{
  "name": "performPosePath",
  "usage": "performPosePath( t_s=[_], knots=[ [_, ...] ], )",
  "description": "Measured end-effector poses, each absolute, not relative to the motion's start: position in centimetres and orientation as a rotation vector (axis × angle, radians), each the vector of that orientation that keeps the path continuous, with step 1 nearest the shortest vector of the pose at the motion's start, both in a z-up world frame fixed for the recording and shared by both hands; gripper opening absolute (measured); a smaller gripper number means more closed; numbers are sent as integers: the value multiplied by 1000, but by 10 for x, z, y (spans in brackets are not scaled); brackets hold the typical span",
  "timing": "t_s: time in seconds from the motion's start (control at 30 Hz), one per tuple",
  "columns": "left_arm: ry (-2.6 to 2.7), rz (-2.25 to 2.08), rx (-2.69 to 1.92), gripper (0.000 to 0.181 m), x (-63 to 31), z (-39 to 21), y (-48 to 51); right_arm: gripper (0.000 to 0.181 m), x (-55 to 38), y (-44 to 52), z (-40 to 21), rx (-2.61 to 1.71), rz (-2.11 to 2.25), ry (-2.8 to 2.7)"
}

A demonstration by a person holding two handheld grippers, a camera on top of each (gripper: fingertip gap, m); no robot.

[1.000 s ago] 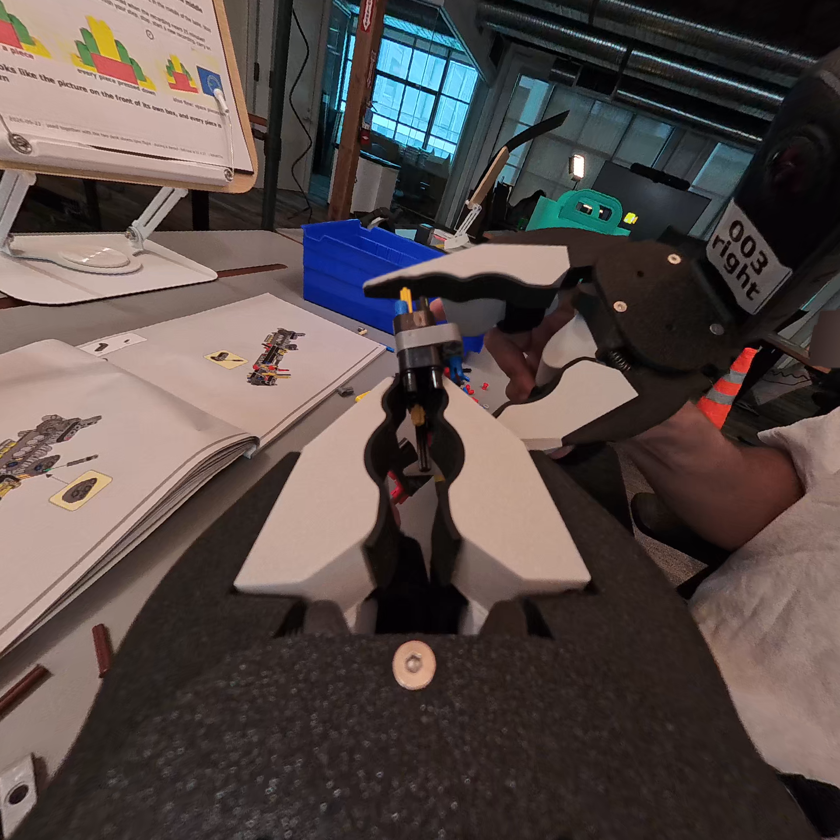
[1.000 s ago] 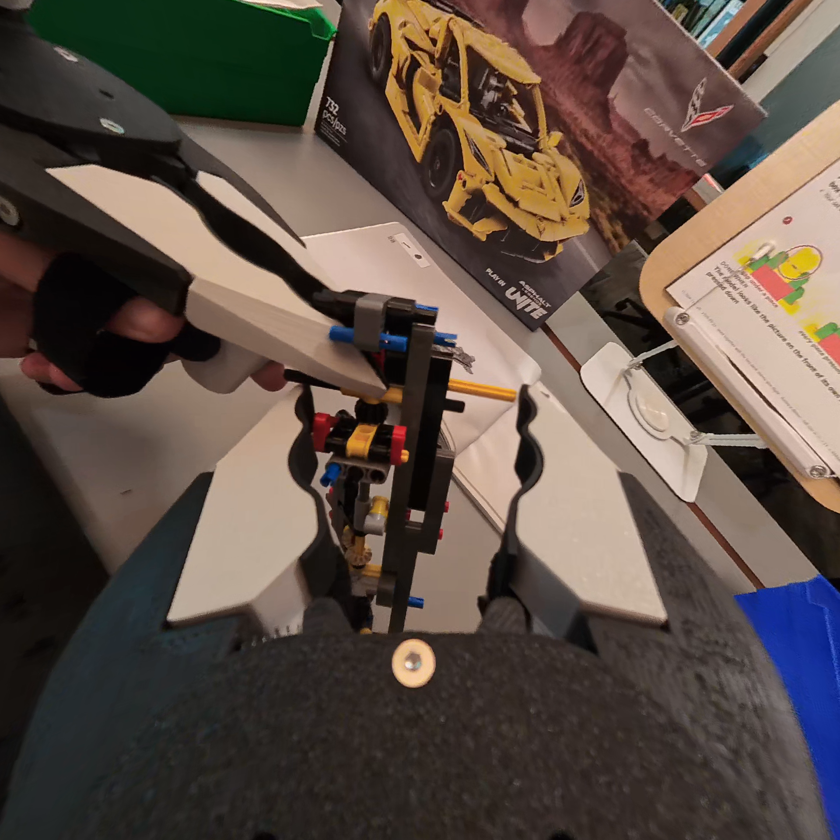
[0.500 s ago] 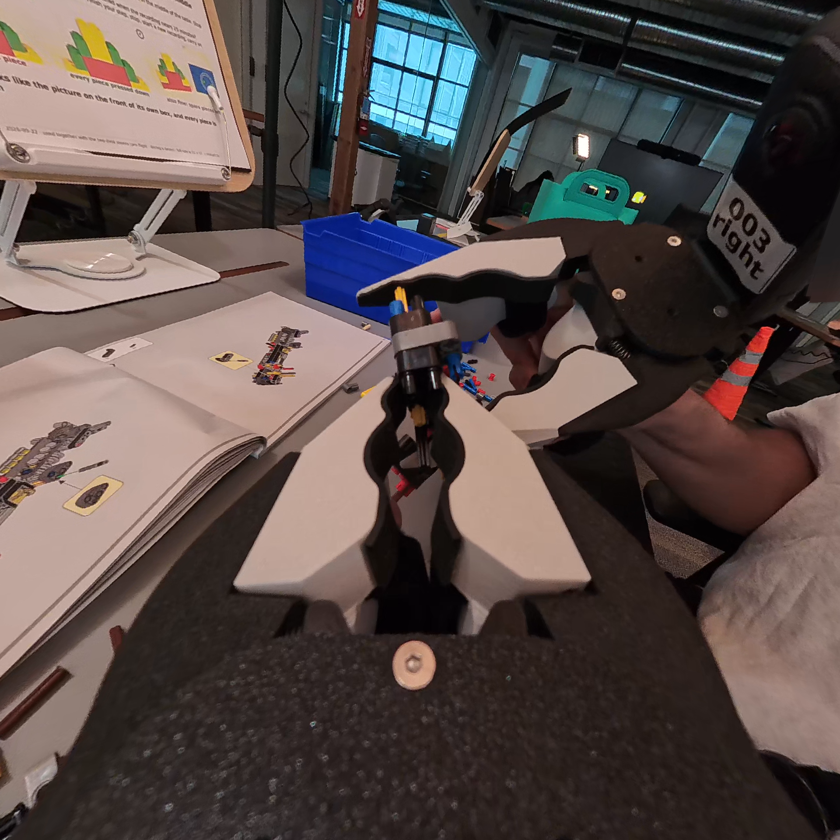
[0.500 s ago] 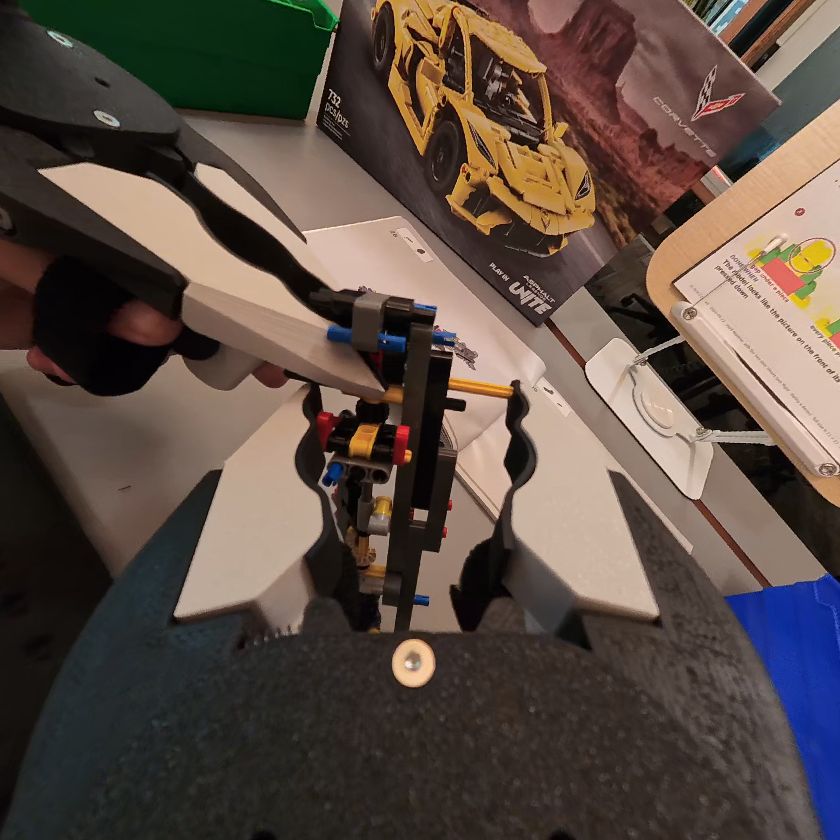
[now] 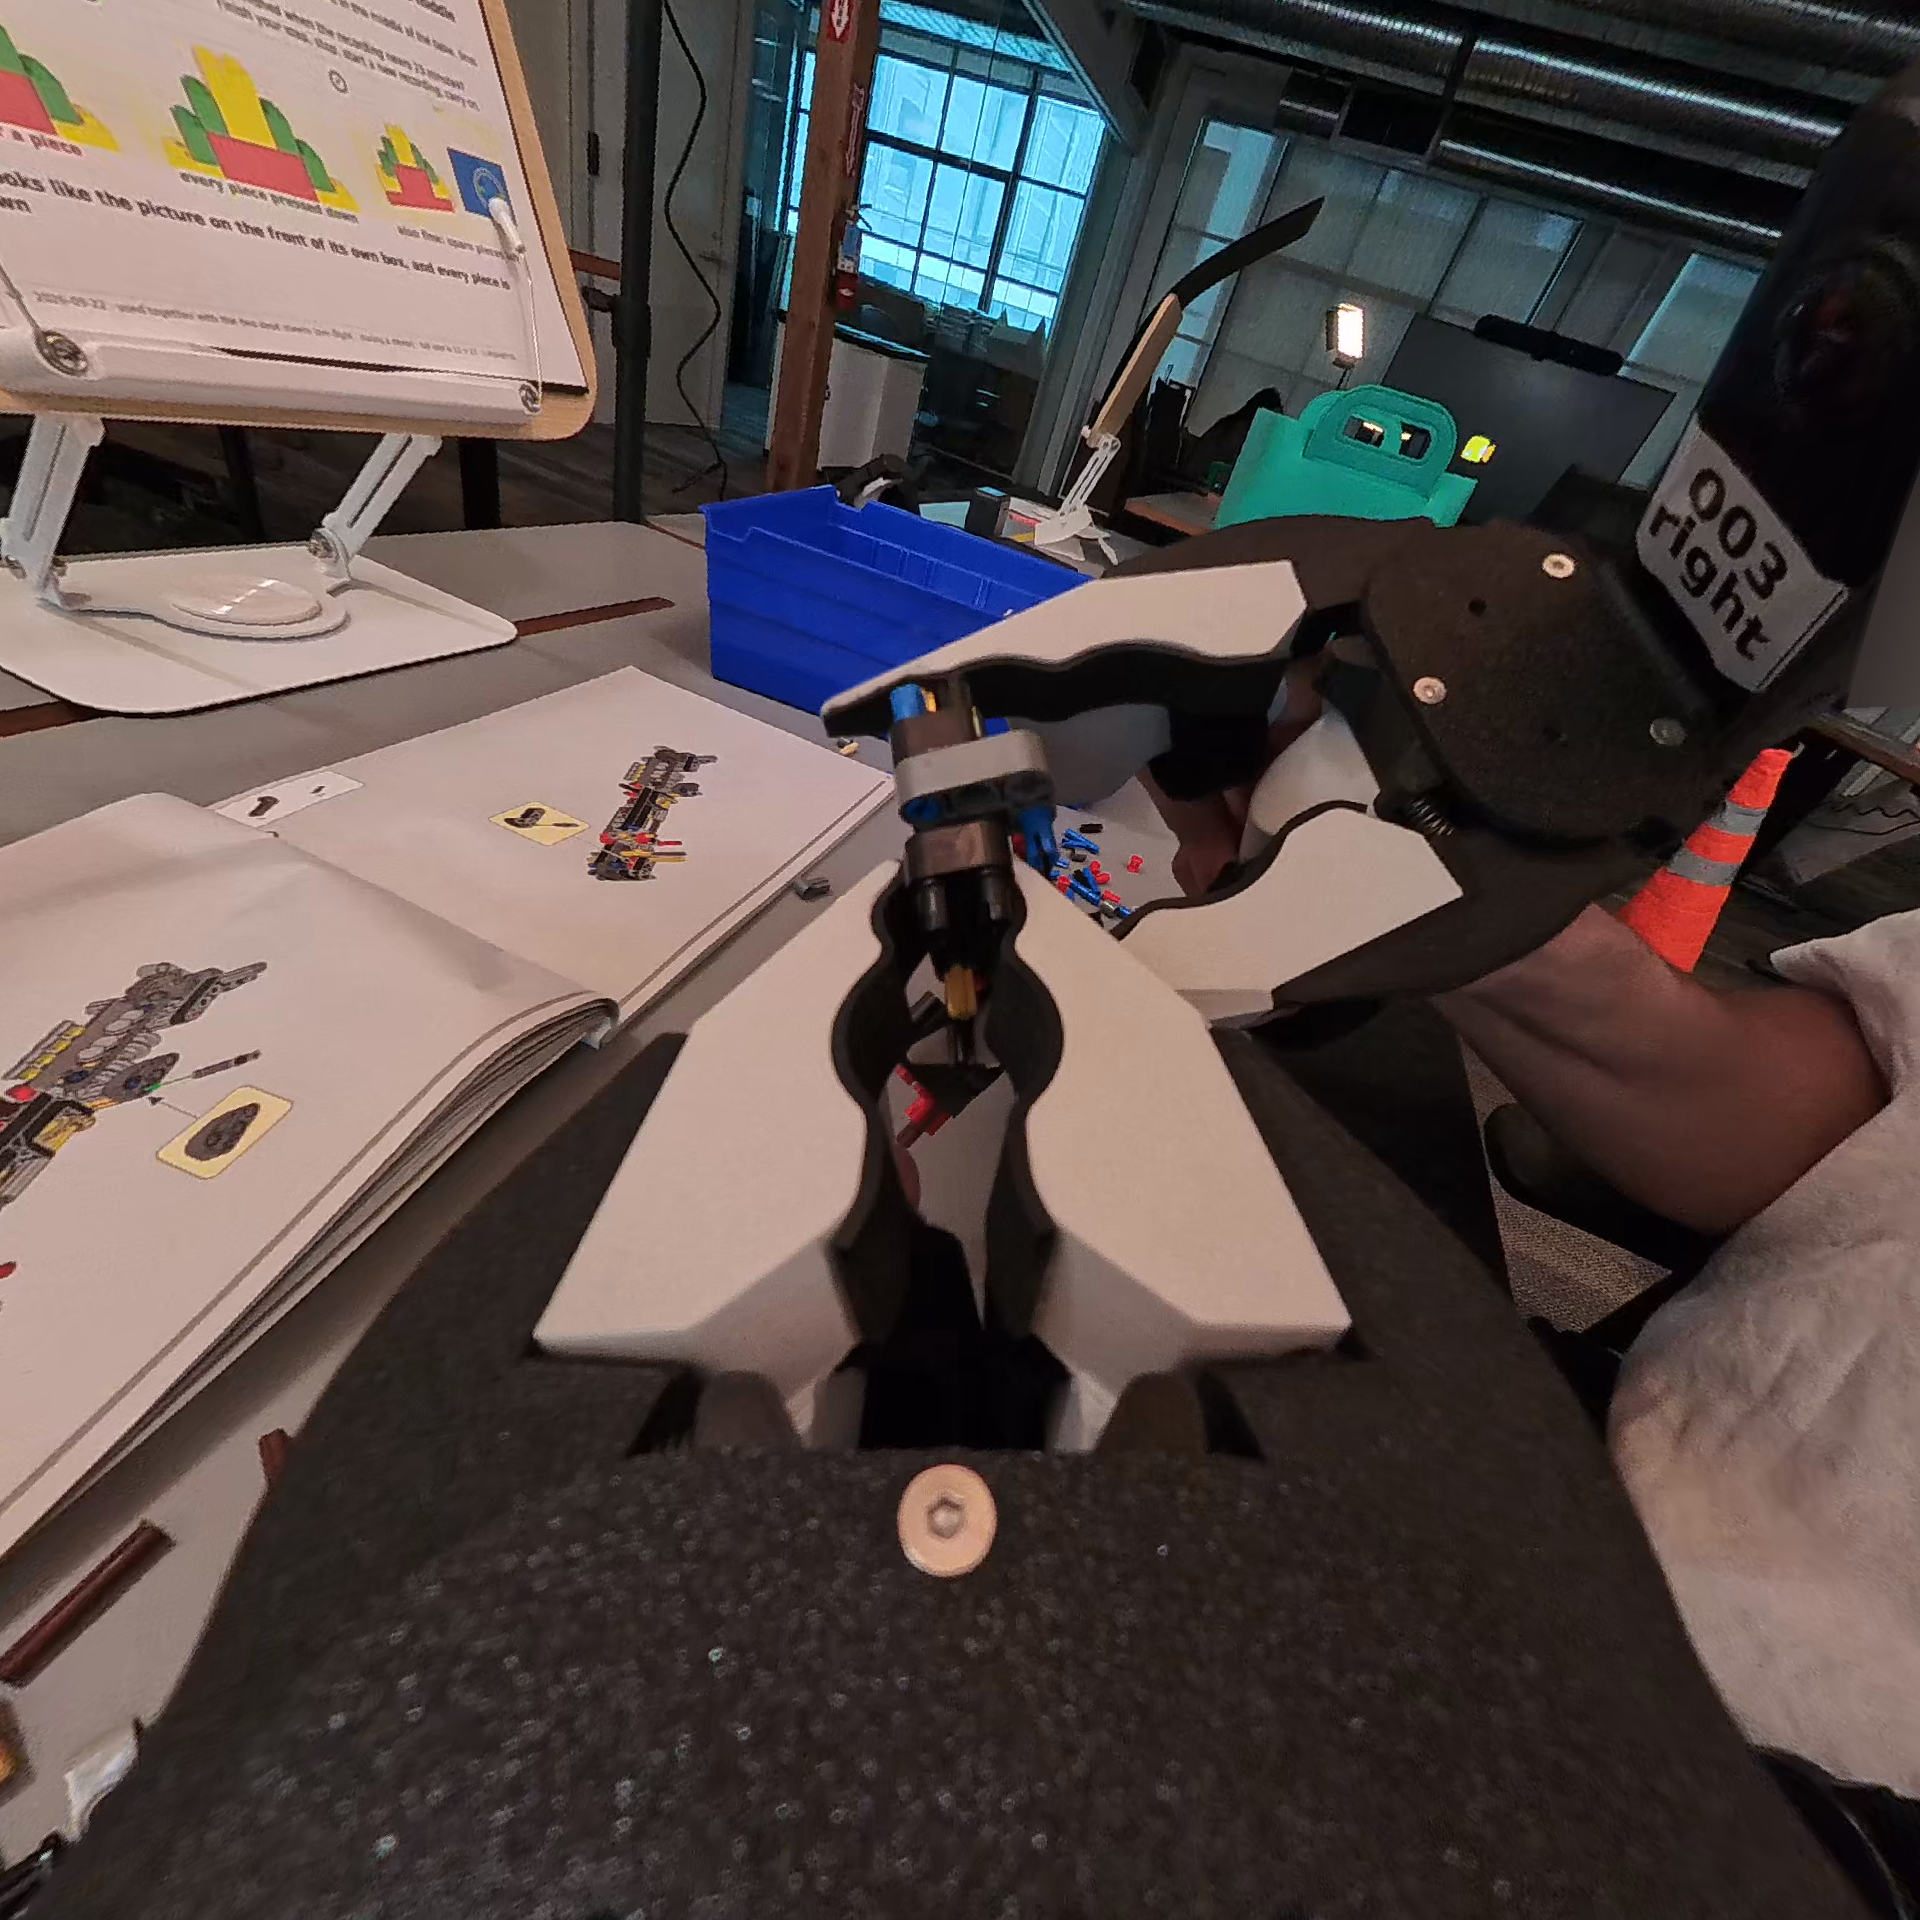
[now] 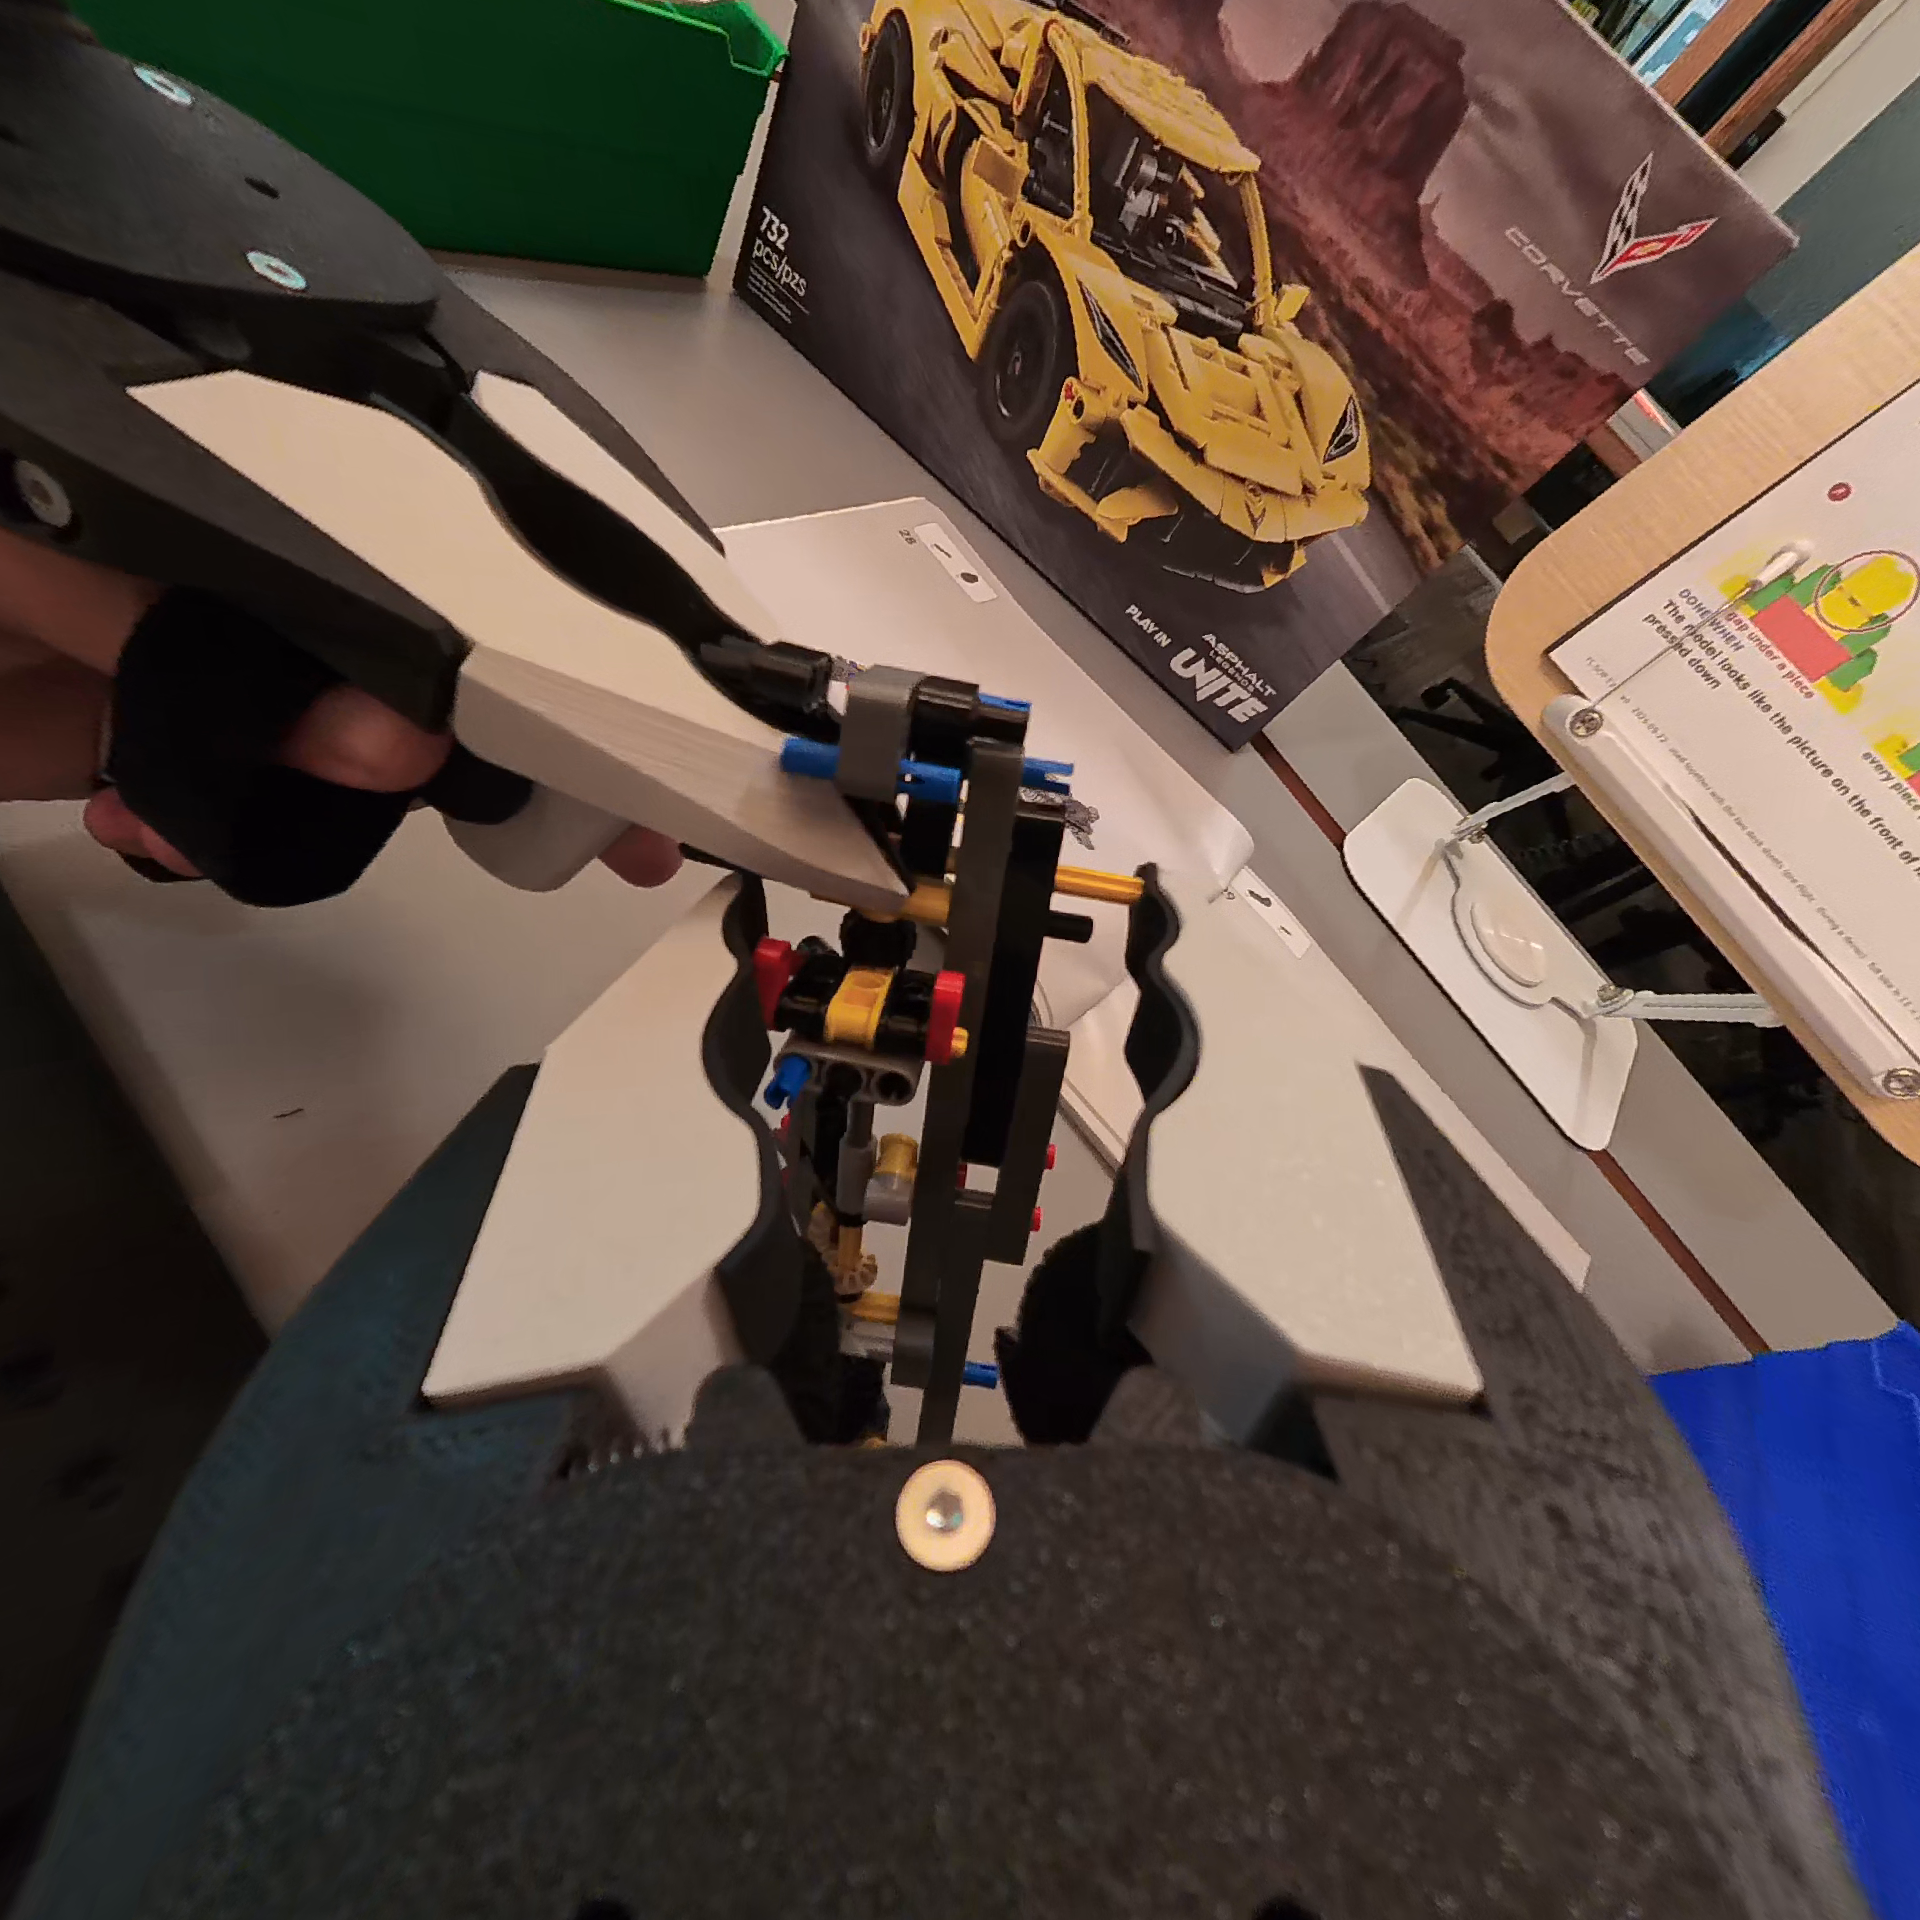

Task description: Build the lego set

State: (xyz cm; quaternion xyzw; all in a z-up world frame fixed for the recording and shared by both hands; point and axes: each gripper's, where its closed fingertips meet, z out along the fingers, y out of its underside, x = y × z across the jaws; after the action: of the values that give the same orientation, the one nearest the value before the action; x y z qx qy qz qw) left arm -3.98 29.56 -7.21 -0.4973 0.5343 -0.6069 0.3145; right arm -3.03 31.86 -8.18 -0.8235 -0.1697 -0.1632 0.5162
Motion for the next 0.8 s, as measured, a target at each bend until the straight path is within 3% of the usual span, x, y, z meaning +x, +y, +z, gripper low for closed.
performPosePath(
  t_s=[0.27, 0.37, 0.8],
  knots=[
    [1398, -1592, -1315, 8, -35, -69, 298, 71, -24, 320, -78, -1952, -380, -370],
    [1384, -1602, -1305, 20, -40, -68, 302, 72, -12, 320, -79, -1962, -379, -328],
    [1427, -1514, -1283, 8, -42, -73, 308, 71, -15, 321, -85, -1978, -308, -314]
  ],
)
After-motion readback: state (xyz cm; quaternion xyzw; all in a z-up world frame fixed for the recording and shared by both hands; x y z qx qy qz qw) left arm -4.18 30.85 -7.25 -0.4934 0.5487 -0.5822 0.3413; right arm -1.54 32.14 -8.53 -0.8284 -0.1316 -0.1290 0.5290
